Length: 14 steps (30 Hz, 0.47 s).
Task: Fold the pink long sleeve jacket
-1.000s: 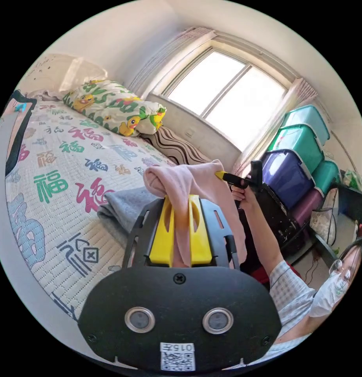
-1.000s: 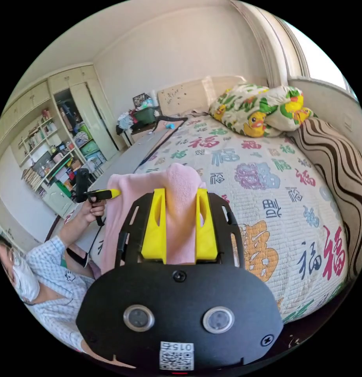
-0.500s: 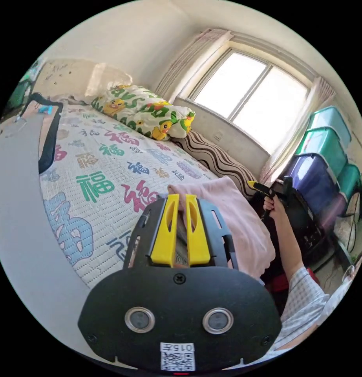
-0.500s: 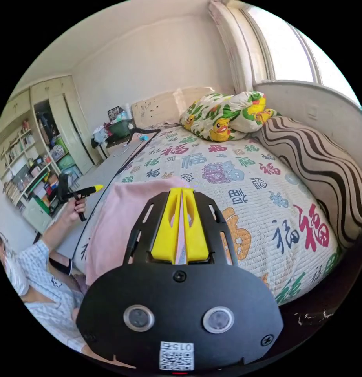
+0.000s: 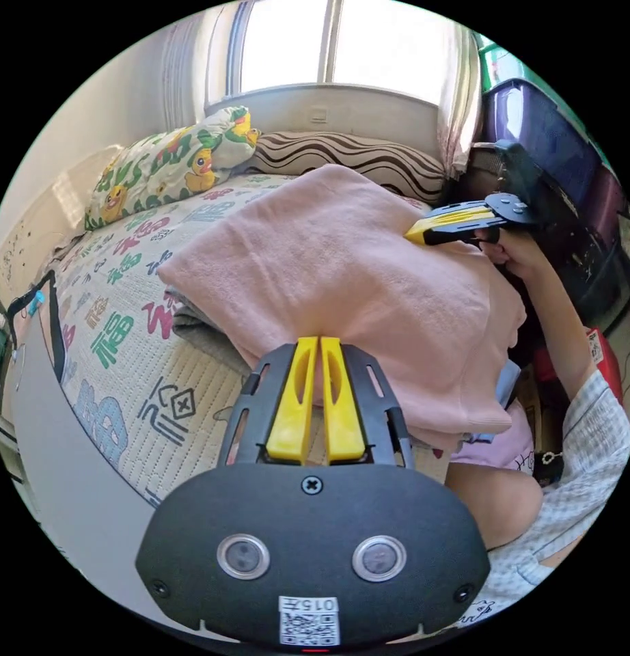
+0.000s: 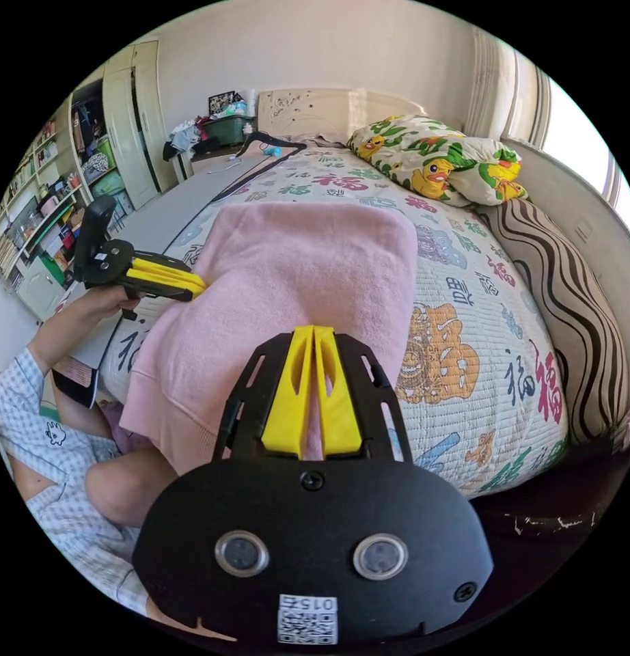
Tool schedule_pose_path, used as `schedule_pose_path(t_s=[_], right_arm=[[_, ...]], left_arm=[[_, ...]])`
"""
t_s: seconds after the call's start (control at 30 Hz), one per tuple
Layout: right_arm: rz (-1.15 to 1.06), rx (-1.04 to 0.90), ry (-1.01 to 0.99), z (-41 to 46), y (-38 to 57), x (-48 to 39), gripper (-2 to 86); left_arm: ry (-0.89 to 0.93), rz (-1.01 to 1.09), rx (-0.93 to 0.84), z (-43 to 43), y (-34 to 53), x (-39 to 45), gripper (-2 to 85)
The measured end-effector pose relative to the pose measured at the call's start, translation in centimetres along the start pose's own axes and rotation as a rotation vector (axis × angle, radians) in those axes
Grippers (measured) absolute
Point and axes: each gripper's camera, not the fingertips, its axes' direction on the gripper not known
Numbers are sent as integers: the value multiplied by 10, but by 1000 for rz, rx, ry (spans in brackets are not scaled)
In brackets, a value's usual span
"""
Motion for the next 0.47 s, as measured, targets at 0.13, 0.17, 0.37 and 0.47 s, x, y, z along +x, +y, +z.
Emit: schedule_pose_path(t_s=[0.13,0.17,0.37,0.47], right_arm=[[70,66,105,-18,16,7,-8],[77,121,145,-33,34,3,-7],[106,312,140,-54,191,-39,0],[209,218,4,2,256,-47,15]], left_arm=[[-108,32,5,-22,-26,32,7],[-124,29,21,-36,-31,40,10],[-57,269,82,-105,-27,138,44],[98,468,9,-103,-28,213,61]])
